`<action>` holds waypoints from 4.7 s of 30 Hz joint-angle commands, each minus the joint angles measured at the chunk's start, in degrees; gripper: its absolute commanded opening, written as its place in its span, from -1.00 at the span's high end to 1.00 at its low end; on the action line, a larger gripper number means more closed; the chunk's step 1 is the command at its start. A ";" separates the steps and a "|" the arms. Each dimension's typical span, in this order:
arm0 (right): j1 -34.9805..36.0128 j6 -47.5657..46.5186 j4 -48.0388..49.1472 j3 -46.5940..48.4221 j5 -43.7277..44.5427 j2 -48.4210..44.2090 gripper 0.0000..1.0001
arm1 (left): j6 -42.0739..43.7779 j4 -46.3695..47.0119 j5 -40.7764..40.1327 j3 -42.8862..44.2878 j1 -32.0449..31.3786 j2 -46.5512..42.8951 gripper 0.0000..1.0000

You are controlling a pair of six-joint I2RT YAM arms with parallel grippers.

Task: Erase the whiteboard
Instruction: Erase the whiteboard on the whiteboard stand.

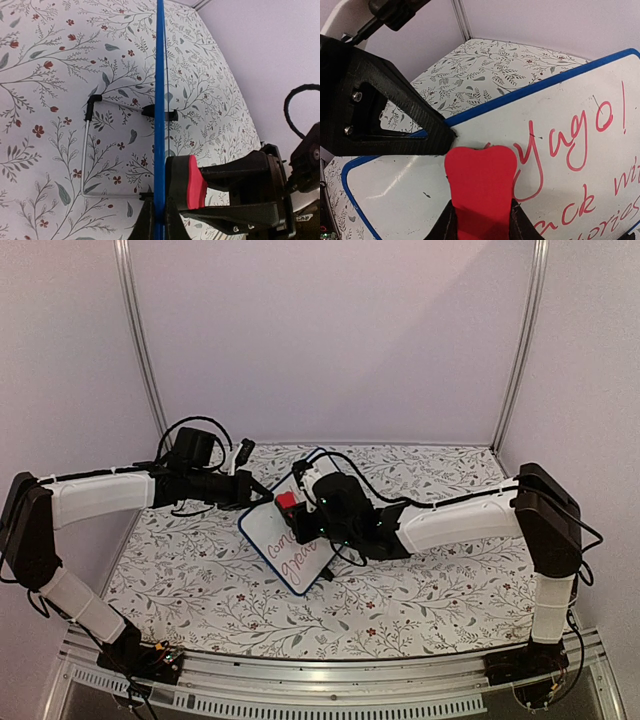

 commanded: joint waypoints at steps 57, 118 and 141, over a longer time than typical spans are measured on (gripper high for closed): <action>-4.12 -0.75 -8.06 5.06 -1.60 1.73 0.53 | 0.48 1.35 3.23 0.13 -1.27 -2.18 1.00; -3.20 0.75 -6.25 -5.80 -0.21 -3.30 0.55 | 0.45 1.44 3.34 0.21 -1.28 -2.11 1.00; -4.46 -1.75 -8.85 5.52 1.53 1.43 0.50 | 0.42 1.44 3.49 0.22 -1.30 -2.43 1.00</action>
